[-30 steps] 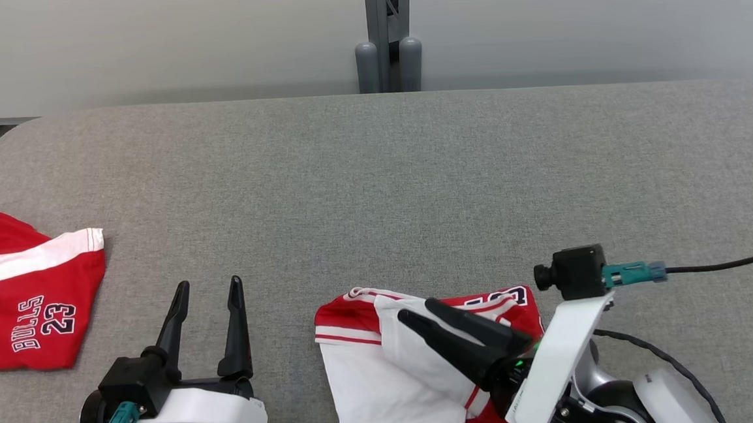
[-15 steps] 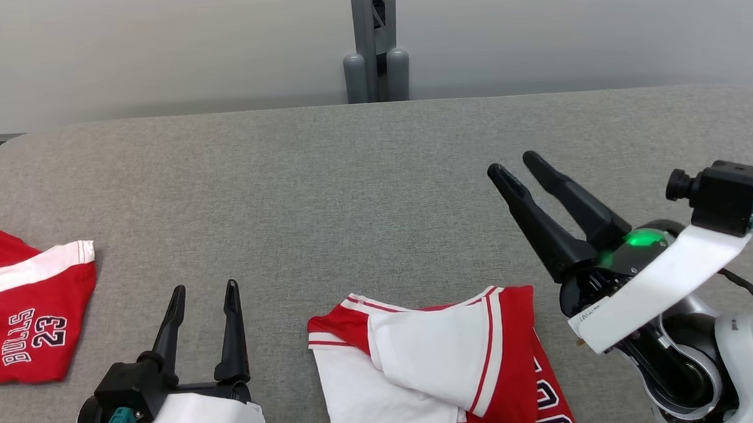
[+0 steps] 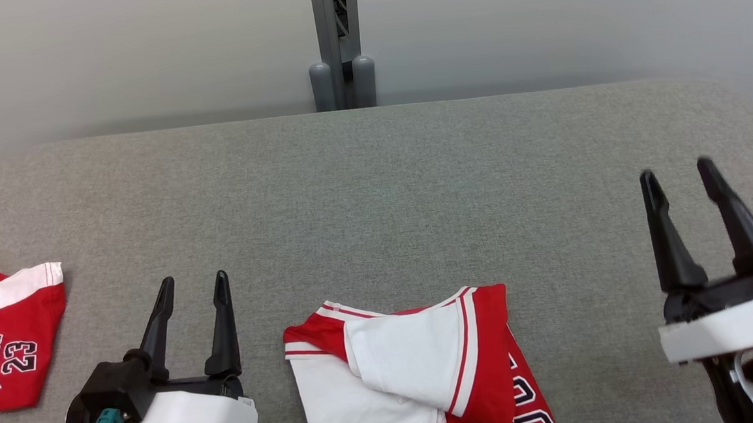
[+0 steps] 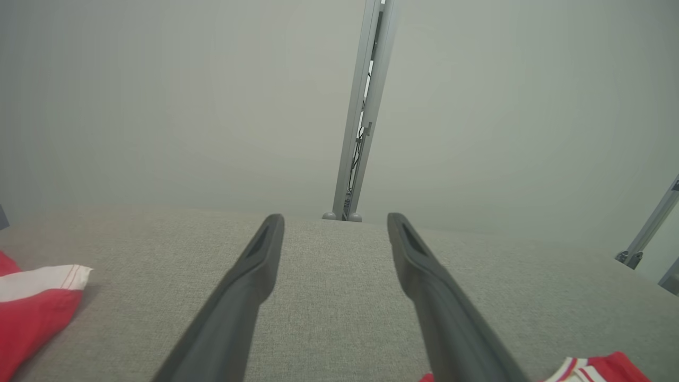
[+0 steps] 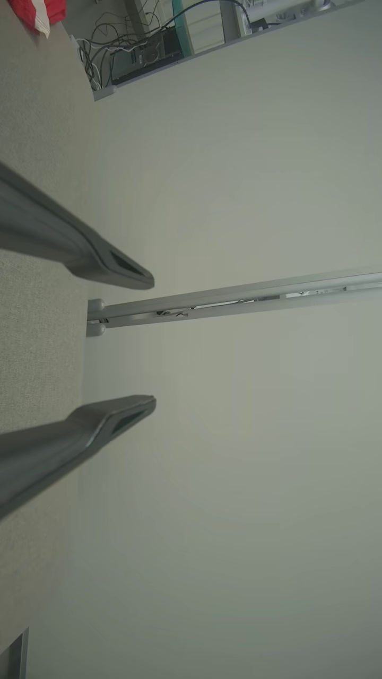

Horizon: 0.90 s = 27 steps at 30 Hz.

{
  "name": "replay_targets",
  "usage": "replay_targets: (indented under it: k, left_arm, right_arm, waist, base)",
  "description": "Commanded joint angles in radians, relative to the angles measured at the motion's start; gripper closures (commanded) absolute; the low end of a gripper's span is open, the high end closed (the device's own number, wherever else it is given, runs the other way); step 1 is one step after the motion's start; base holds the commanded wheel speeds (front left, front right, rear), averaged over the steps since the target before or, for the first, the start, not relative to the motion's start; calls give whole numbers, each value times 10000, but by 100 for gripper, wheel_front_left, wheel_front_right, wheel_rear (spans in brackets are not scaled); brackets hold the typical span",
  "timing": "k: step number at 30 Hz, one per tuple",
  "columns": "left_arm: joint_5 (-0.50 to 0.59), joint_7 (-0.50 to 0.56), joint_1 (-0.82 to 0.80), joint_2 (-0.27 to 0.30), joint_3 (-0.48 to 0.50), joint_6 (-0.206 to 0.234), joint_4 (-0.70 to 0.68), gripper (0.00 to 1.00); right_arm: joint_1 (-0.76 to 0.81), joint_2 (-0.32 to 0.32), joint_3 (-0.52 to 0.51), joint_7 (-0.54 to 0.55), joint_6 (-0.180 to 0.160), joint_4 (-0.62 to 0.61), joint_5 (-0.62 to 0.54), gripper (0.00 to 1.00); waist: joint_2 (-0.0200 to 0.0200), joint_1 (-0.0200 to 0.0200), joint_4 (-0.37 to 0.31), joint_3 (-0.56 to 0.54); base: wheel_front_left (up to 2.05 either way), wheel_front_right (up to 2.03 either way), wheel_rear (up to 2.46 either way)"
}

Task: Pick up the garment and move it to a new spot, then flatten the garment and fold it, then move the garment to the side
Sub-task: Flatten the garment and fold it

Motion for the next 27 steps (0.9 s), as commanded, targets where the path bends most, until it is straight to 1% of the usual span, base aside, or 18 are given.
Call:
replay_targets:
  k: [1,7,14,18,22,27]
  left_arm:
    - [-30,-12,121,40,62,38,-86,0]
    - [55,-12,196,40,154,11,-228,0]
    - [119,-12,97,40,137,-46,-248,0]
    - [111,-12,22,40,42,-73,-173,0]
    - [90,-12,-52,40,-41,-59,-99,0]
    - [88,-12,-232,43,-184,-43,-9,0]
  right_arm:
    - [332,13,-104,-301,18,278,-2,0]
    - [783,215,-134,-915,18,1034,224,0]
    - [594,249,9,-908,18,1367,456,0]
    - [618,335,386,-383,18,1652,1154,0]
    - [535,382,958,543,18,2017,2133,0]
    - [179,282,1627,1451,18,2498,2789,0]
  waist:
    - [0,0,-52,11]
    - [0,0,-208,80]
    - [0,0,-210,174]
    - [0,0,-112,290]
    - [0,0,15,486]
    - [0,0,216,776]
  base:
    - [0,0,0]
    - [0,0,0]
    - [0,0,0]
    - [0,0,0]
    - [0,0,0]
    - [0,0,0]
